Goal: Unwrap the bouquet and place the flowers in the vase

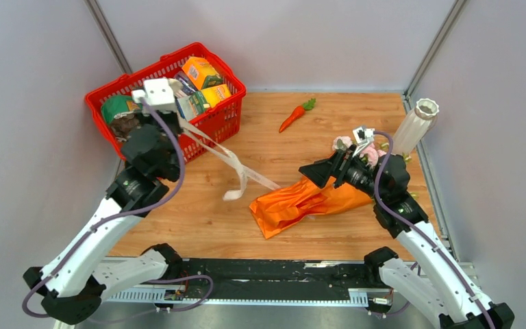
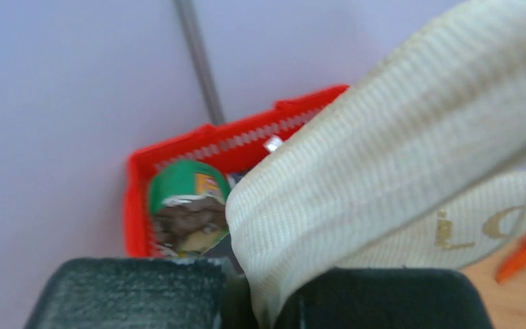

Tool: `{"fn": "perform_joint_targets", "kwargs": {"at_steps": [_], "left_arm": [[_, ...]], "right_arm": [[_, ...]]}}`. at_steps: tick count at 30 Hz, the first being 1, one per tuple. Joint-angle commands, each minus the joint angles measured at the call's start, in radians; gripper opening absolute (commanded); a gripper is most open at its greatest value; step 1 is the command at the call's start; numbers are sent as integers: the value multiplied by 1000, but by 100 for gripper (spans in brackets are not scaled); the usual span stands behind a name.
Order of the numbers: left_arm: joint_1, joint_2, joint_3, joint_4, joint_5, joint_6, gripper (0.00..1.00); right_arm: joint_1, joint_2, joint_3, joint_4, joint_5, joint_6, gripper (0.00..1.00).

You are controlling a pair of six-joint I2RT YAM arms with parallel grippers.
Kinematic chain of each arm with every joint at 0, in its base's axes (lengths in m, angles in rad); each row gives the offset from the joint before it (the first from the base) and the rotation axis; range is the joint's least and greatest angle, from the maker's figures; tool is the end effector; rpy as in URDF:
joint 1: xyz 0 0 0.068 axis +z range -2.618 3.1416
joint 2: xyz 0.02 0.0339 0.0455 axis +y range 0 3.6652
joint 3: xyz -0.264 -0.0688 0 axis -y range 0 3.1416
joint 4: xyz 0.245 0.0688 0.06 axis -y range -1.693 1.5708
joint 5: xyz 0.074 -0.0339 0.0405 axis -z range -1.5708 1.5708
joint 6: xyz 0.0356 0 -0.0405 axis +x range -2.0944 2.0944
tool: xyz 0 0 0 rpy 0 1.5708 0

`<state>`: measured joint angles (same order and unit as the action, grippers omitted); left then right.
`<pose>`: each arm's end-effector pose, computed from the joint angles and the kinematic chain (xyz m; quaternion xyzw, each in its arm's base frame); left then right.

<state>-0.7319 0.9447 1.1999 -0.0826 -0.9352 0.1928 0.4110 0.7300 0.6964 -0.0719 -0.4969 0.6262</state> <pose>0.1537 -0.0996 0.4637 -0.0526 0.6680 0.0976 0.7358 0.1535 0.0854 0.3302 -0.0861 0.7341 0.4801 0.4724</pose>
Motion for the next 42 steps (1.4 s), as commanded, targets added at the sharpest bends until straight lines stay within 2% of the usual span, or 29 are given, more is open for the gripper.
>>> {"fn": "perform_joint_targets", "kwargs": {"at_steps": [1,3,4,8,9,12,14,16,18,19,21,24,26,28,30,33,35,37,42], "left_arm": [[48,-41,125,9,-229,259,0],[57,-75,142,147,-263,457,0],[58,-95,157,205,-261,494,0],[63,-113,234,220,-249,595,0],[69,-113,231,237,-252,656,0],[92,-96,222,274,-251,717,0],[98,-83,231,157,-226,625,0],[115,-73,204,31,-177,474,0],[135,-63,136,-67,-104,285,0],[149,-49,92,-107,-97,243,0],[170,-46,5,-144,-79,113,0],[236,-125,-152,-140,-25,-132,0],[265,-187,-314,-125,-52,-252,0],[288,-245,-397,-117,-95,-340,0],[310,-280,-450,-117,-111,-403,0],[359,-273,-482,-216,-79,-502,0],[396,-256,-502,-310,-39,-671,0],[411,-242,-537,-370,-2,-775,0],[427,-236,-603,-511,-37,-1027,0]], "right_arm": [[2,-1,-18,-8,26,-13,100],[2,-1,-24,-9,29,-17,100],[2,-3,-26,-11,31,-19,100],[2,5,-29,-11,31,-16,100],[0,8,-29,-11,31,-14,100],[2,9,-31,-11,27,-8,100],[2,5,-35,-11,27,-6,100],[3,3,-41,-11,29,-3,100],[3,-6,-46,-12,29,-3,100],[2,-10,-49,-12,27,-6,100],[2,-26,-54,-20,29,-14,100],[3,-40,-61,-32,37,-20,100],[2,-41,-64,-34,38,-25,100],[2,-35,-67,-35,38,-29,100],[2,-24,-69,-37,35,-36,100],[3,-6,-72,-39,35,-37,100],[2,8,-75,-39,41,-31,100],[0,16,-80,-40,41,-25,100],[2,22,-92,-55,44,-26,100]]}}
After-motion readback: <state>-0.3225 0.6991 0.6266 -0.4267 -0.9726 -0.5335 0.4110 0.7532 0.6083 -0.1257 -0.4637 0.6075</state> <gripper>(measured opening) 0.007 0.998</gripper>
